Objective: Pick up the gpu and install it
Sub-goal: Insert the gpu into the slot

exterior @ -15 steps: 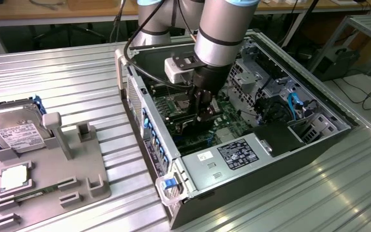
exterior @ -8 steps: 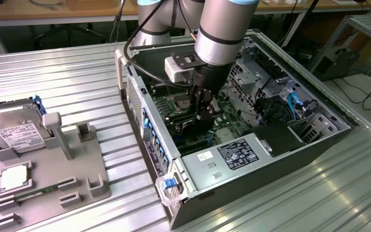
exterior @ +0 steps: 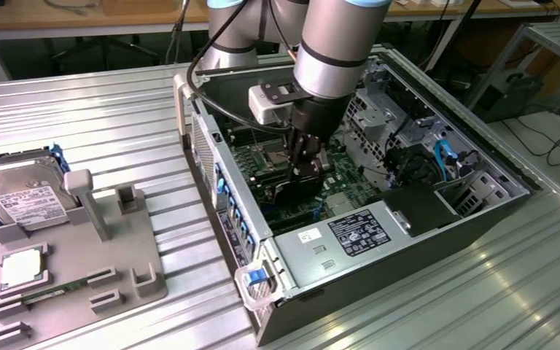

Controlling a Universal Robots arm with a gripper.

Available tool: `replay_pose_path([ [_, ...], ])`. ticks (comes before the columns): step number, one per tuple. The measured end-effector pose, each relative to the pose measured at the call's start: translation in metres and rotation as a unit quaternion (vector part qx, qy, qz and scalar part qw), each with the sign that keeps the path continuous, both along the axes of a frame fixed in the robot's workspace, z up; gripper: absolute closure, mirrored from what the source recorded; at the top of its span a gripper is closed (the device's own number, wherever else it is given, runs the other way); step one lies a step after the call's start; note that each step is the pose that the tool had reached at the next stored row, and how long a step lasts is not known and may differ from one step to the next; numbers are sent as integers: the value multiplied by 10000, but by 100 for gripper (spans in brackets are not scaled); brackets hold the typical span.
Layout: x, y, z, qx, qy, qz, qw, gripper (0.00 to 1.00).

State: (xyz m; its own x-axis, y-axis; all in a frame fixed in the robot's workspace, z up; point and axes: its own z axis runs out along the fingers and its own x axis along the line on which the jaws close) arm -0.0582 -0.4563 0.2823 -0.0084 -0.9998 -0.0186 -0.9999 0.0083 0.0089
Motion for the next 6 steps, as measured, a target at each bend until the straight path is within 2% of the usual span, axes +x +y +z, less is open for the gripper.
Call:
replay_pose_path([
  [6,0,0,0,0,0,0,10000,89],
])
